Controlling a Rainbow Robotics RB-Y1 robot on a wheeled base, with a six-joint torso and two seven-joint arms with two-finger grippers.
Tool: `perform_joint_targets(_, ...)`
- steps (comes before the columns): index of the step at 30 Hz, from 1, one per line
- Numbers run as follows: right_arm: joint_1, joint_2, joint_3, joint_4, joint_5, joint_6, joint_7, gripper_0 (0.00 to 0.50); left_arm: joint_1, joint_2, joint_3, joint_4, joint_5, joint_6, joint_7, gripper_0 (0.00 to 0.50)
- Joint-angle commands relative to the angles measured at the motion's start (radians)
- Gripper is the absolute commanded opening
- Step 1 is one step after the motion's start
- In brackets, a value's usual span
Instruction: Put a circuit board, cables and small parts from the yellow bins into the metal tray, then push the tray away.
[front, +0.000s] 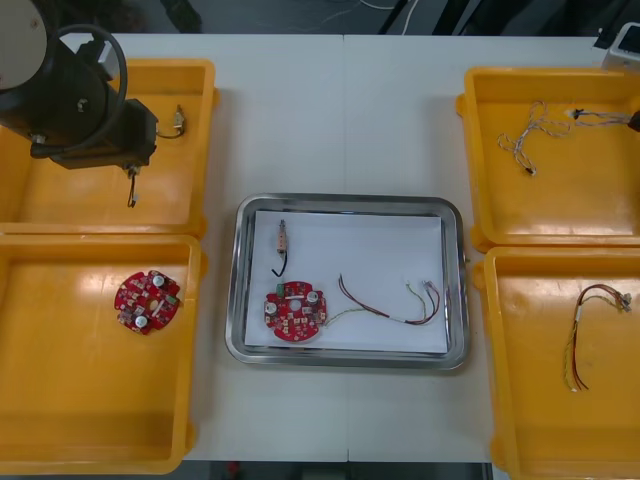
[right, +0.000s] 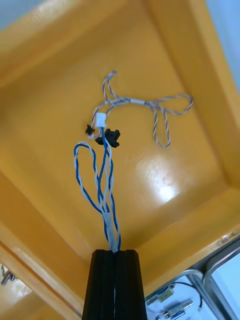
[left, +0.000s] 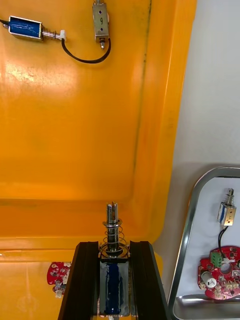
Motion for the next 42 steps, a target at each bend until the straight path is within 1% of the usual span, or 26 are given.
perform_joint_targets(1,0.046,-0.007,0.021,-0.129,-0.081,0.006,-0.037,0.000,0.009,-0.012,0.036,-0.033,0.011,0.007,0.098,0.000)
perform_joint_targets(4,0.061,-0.007,0.041,-0.164,-0.128,0.006,-0.045,0.000,0.011,-0.012,0.036,-0.032,0.014,0.007,0.099,0.000)
perform_joint_targets(6,0.069,-0.007,0.062,-0.181,-0.180,0.006,-0.053,0.000,0.009,-0.012,0.037,-0.032,0.014,0.007,0.101,0.000)
perform_joint_targets(9,0.070,-0.007,0.093,-0.195,-0.239,0.006,-0.062,0.000,0.009,-0.012,0.037,-0.032,0.016,0.007,0.102,0.001)
perform_joint_targets(14,0.070,-0.007,0.170,-0.241,-0.300,0.006,-0.080,0.000,0.009,-0.012,0.040,-0.032,0.019,0.007,0.101,0.000)
perform_joint_targets(16,0.070,-0.005,0.208,-0.264,-0.317,0.006,-0.116,0.000,0.009,-0.012,0.042,-0.032,0.019,0.007,0.101,0.000)
perform_joint_targets(18,0.070,0.004,0.254,-0.302,-0.335,0.006,-0.182,0.000,0.009,-0.012,0.043,-0.032,0.020,0.007,0.102,0.000)
perform_joint_targets(23,0.070,0.050,0.355,-0.371,-0.328,0.006,-0.298,0.000,0.011,-0.012,0.043,-0.032,0.020,0.007,0.104,0.000)
perform_joint_targets(24,0.070,0.050,0.355,-0.371,-0.328,0.006,-0.298,0.000,0.011,-0.012,0.043,-0.032,0.020,0.007,0.104,0.000)
perform_joint_targets(26,0.070,0.076,0.403,-0.381,-0.314,0.006,-0.332,0.000,0.009,-0.012,0.042,-0.032,0.022,0.007,0.105,0.000)
perform_joint_targets(29,0.070,0.099,0.453,-0.379,-0.291,0.006,-0.337,0.000,0.009,-0.012,0.043,-0.032,0.024,0.007,0.107,0.000)
perform_joint_targets(32,0.072,0.128,0.532,-0.379,-0.246,0.006,-0.341,0.000,0.009,-0.012,0.043,-0.032,0.025,0.007,0.107,0.001)
perform_joint_targets(35,0.072,0.144,0.584,-0.379,-0.214,0.006,-0.346,0.000,0.009,-0.012,0.042,-0.032,0.025,0.007,0.107,0.000)
perform_joint_targets(36,0.070,0.156,0.615,-0.379,-0.191,0.006,-0.350,0.000,0.009,-0.012,0.042,-0.032,0.025,0.007,0.107,0.000)
perform_joint_targets(37,0.070,0.156,0.615,-0.379,-0.191,0.006,-0.350,0.000,0.009,-0.012,0.042,-0.032,0.025,0.007,0.107,0.000)
perform_joint_targets(39,0.072,0.174,0.659,-0.374,-0.154,-0.003,-0.360,0.000,0.009,-0.012,0.043,-0.033,0.027,0.007,0.107,0.000)
perform_joint_targets(42,0.075,0.188,0.700,-0.356,-0.125,-0.024,-0.367,0.000,0.009,-0.012,0.043,-0.032,0.027,0.007,0.107,0.000)
